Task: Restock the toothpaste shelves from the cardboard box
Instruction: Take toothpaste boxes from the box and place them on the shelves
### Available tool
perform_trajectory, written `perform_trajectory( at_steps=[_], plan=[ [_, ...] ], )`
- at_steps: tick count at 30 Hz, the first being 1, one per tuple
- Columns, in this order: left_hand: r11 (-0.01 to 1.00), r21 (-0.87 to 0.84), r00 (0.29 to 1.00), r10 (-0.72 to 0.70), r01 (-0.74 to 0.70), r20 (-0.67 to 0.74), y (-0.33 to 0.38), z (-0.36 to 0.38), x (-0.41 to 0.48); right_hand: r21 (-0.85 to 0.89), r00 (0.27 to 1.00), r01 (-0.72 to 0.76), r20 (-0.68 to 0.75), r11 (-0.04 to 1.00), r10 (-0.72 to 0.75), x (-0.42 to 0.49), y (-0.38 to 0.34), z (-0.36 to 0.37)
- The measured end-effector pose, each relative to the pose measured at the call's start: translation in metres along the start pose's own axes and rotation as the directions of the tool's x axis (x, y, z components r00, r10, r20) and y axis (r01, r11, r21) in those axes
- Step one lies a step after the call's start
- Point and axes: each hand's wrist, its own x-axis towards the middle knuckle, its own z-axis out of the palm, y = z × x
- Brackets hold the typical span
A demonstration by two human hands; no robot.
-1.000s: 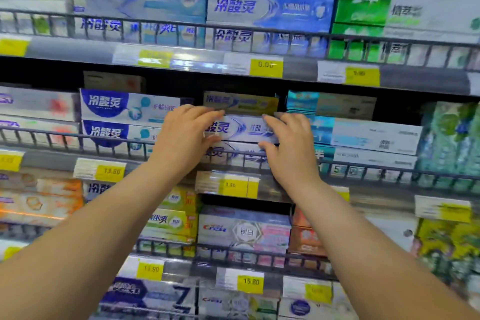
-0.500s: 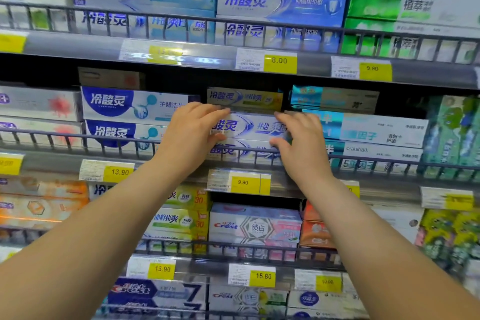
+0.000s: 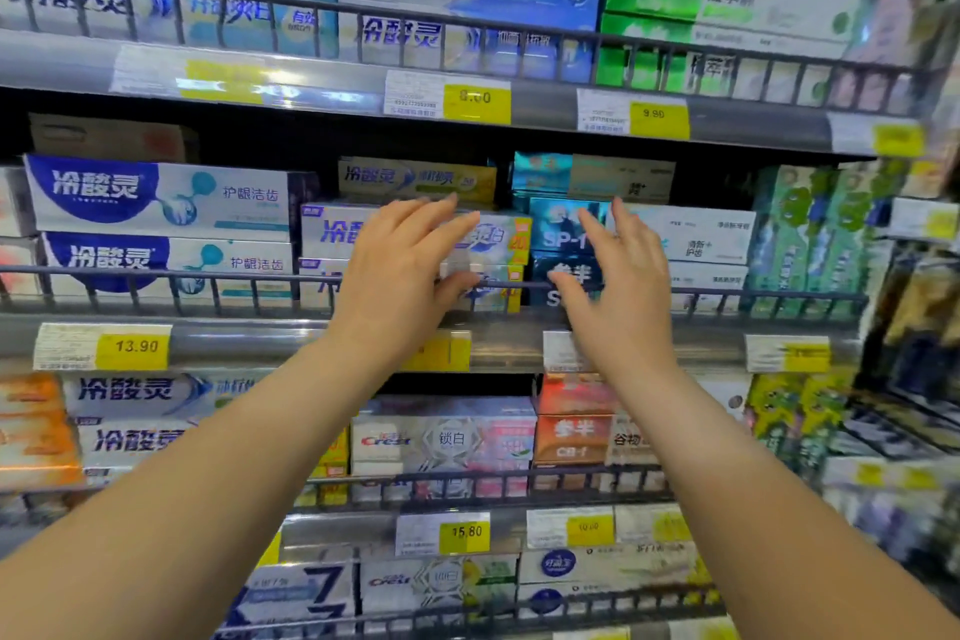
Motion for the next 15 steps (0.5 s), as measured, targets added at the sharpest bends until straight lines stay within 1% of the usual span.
perform_trajectory(
  at_steps=[3, 6, 10, 13, 15],
  plan=[
    [1.0, -0.009, 1.0, 0.011, -0.011, 0.024, 0.031, 0.017, 0.015, -0.063, 1.0, -0.012, 0.005, 0.998, 0.012, 0.0, 0.033, -0.019],
    [1.0, 0.014, 0.999, -0.004, 0.003, 0.042, 0.062, 0.031, 0.037, -0.089, 1.0, 0.025, 0.02, 0.996, -0.023, 0.011, 0.06, -0.037],
    [0.993, 0.108, 0.993, -0.055, 0.044, 0.1, 0.093, 0.046, 0.062, -0.209, 0.986, 0.152, 0.105, 0.966, -0.132, 0.035, 0.091, -0.052],
    [0.974, 0.202, 0.981, -0.13, 0.1, 0.144, 0.102, 0.053, 0.074, -0.226, 0.963, 0.25, 0.162, 0.942, -0.216, 0.049, 0.104, -0.056],
    [0.957, 0.263, 0.965, -0.178, 0.124, 0.191, 0.105, 0.055, 0.079, -0.224, 0.95, 0.283, 0.196, 0.933, -0.242, 0.054, 0.111, -0.056]
  ],
)
